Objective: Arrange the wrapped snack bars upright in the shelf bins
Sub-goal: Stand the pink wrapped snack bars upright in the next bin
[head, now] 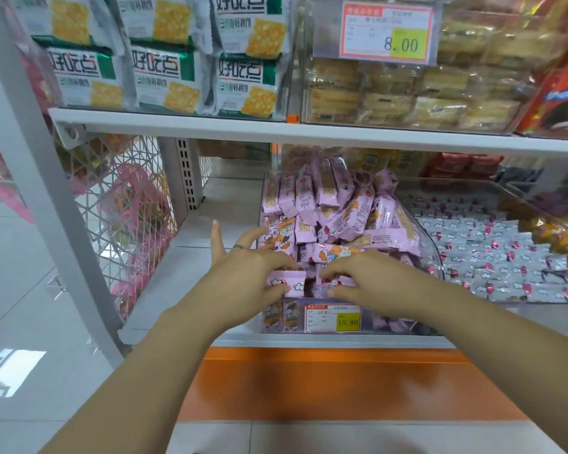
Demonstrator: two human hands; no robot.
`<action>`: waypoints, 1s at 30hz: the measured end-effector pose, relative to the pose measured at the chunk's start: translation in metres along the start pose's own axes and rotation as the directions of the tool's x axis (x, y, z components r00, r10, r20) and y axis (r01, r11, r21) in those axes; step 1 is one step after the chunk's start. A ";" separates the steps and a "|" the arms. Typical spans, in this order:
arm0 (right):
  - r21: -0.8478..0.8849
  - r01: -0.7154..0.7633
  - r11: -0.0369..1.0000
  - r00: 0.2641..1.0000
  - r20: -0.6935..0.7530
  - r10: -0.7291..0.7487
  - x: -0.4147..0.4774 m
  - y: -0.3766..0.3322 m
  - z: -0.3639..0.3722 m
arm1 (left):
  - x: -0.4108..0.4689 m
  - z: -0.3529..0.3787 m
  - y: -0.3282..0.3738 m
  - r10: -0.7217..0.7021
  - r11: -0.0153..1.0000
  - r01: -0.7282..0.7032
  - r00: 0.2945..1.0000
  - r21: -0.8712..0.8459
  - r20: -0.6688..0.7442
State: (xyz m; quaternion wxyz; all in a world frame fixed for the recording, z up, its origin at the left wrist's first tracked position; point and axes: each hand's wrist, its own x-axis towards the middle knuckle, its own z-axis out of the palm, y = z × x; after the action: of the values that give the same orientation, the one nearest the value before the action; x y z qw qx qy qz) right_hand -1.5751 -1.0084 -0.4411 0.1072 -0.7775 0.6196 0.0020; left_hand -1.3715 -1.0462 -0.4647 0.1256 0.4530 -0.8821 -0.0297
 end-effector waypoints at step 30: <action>0.332 0.036 0.942 0.973 -0.228 0.044 0.020 -0.007 -0.003 | 0.004 0.001 0.000 0.014 1.000 -0.014 1.000 0.013 -0.023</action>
State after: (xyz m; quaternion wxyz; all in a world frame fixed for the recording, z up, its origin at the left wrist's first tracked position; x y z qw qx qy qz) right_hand -1.5640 -1.0272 -0.4395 0.1642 -0.7417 0.6208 -0.1940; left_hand -1.3744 -1.0497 -0.4648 0.1330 0.4478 -0.8840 -0.0179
